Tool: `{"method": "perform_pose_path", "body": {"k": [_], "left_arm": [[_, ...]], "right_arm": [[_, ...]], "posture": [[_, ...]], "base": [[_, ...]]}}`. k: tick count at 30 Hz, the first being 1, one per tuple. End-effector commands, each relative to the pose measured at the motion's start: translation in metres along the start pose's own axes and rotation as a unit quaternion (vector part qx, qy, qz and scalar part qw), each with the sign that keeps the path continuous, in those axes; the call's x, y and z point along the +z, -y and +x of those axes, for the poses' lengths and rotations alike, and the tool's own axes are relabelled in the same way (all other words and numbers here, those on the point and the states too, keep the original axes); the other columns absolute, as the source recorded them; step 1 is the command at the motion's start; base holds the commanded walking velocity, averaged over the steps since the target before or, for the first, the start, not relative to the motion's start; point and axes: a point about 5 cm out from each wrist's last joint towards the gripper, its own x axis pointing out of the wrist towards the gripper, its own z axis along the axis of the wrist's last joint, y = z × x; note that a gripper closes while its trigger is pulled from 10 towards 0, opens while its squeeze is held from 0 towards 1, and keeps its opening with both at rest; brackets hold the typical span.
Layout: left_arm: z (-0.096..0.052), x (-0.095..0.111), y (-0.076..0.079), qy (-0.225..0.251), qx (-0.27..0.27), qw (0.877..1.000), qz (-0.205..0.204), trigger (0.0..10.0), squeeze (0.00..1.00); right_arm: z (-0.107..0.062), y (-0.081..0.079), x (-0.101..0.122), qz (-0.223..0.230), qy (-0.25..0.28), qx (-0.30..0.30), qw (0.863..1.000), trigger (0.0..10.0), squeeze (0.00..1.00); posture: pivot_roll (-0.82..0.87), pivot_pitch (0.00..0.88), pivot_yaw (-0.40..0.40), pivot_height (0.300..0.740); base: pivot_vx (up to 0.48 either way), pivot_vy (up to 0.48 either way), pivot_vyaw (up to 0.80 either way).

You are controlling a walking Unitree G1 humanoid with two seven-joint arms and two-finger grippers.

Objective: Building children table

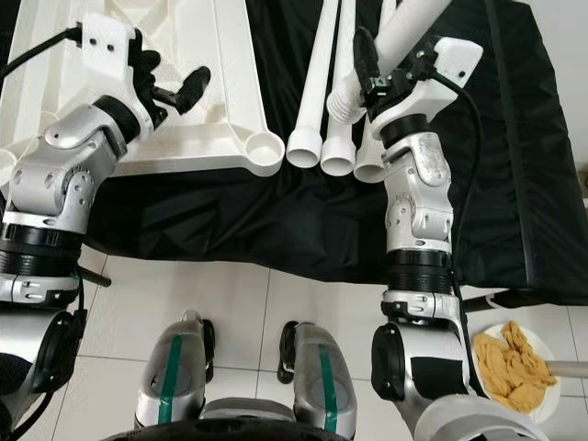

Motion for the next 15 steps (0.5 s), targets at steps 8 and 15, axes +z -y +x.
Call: {"method": "perform_pose_path", "body": {"k": [8,15], "left_arm": [[-0.013,-0.015,0.019,-0.033,-0.119,0.991,0.043,10.0,0.00],[-0.017,-0.014,0.027,-0.019,-0.154,0.981,0.115,10.0,0.00]], "right_arm": [[-0.002,0.002,-0.002,-0.020,-0.011,-0.011,1.000,10.0,0.00],[-0.001,0.003,-0.003,-0.023,-0.019,-0.011,0.999,10.0,0.00]], "posture": [[0.09,0.039,-0.058,0.740],[0.10,0.039,-0.072,0.740]], "base": [[0.000,0.000,0.00],[0.000,0.000,0.00]]}}
